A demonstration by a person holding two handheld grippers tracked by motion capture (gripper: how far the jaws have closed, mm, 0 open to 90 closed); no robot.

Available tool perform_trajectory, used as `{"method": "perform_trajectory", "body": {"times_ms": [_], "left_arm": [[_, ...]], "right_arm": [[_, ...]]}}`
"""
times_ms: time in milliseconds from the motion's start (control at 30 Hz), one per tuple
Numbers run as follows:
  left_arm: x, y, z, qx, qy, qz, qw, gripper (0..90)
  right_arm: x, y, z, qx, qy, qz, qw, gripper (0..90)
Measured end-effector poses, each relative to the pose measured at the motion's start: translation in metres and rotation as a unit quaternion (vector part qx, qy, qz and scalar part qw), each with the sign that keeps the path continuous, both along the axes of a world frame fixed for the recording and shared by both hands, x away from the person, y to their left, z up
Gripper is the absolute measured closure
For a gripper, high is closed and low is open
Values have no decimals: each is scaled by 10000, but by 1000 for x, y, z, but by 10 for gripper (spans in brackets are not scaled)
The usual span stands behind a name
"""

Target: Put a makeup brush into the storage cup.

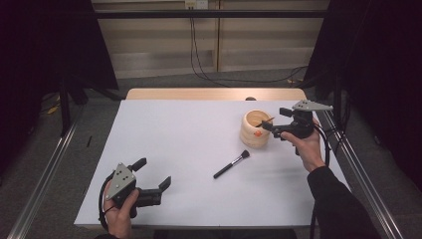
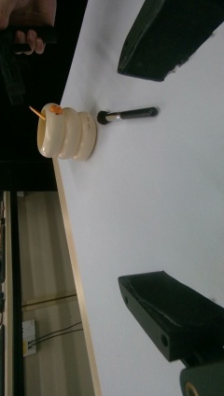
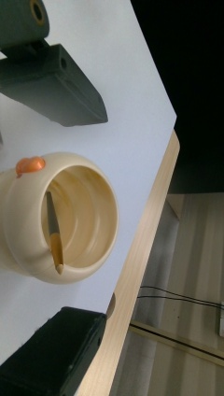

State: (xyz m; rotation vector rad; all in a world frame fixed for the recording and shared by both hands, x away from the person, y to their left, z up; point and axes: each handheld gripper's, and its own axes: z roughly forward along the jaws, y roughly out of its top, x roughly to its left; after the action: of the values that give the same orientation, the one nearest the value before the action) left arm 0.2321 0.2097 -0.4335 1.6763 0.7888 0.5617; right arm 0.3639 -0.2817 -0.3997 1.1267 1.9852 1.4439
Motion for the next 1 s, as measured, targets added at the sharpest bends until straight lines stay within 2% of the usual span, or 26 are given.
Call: {"method": "perform_trajectory", "body": {"times_ms": [233, 433, 500, 600, 833, 900, 1000], "left_arm": [[0, 1, 0, 5, 3, 1, 10000, 15], [0, 1, 0, -15, -2, -11, 10000, 14], [0, 1, 0, 7, -4, -3, 10000, 14], [0, 1, 0, -13, -5, -15, 10000, 14], [-1, 2, 0, -24, -7, 9, 10000, 15], [0, 2, 0, -18, -7, 2, 10000, 15], [0, 2, 1, -28, -14, -17, 10000, 14]], "right_arm": [[-16, -4, 2, -11, -74, 20, 10000, 49], [-31, -6, 0, 85, -70, 91, 9999, 35], [-36, -6, -1, 189, -88, 135, 9997, 23], [-43, -5, 0, 138, -181, 111, 9997, 10], [-56, -6, -2, 276, -207, -25, 9994, 15], [-62, -5, -3, 205, -265, -132, 9994, 16], [-69, -4, -6, 87, -230, -257, 9994, 15]]}}
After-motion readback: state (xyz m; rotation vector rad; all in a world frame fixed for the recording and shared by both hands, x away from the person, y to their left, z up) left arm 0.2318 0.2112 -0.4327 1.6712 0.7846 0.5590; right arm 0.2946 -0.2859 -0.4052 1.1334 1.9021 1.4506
